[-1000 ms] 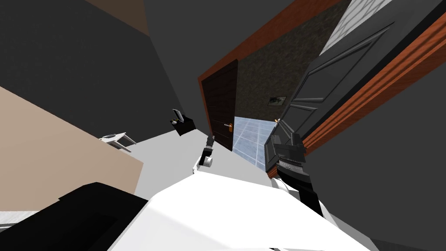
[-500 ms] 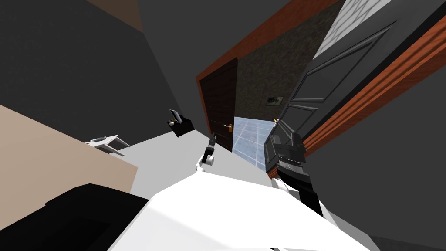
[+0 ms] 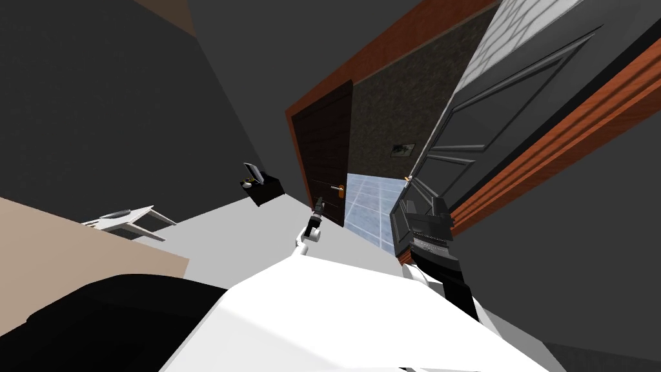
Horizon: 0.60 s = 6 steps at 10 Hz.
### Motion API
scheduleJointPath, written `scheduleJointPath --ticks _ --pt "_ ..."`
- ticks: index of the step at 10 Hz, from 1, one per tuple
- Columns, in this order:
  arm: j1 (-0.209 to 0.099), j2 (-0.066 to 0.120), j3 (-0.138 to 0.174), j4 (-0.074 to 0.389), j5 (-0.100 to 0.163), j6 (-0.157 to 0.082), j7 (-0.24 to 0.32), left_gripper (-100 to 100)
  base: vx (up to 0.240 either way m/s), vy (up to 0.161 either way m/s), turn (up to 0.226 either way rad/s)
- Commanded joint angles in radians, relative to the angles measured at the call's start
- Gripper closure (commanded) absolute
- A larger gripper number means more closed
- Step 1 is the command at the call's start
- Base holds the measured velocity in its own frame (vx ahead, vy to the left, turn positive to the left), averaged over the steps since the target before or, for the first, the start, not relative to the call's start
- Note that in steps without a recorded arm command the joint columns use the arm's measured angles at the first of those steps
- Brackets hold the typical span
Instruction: Push the door open
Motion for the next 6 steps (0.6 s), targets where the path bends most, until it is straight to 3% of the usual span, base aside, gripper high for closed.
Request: scheduleJointPath --ticks 1,4,5,6 --pt "-0.031 0.000 -0.006 0.042 0.000 0.013 0.005 -100 0.086 0.069 -0.080" --pt "-0.098 -0.003 -0.017 0.135 -0.001 0.020 0.013 -100 0.089 0.082 -0.079" --pt "-0.098 -0.003 -0.017 0.144 -0.001 0.020 0.013 -100 0.052 0.055 -0.018" --pt "-0.120 -0.005 -0.020 0.176 -0.002 0.022 0.016 -100 0.035 0.039 -0.035"
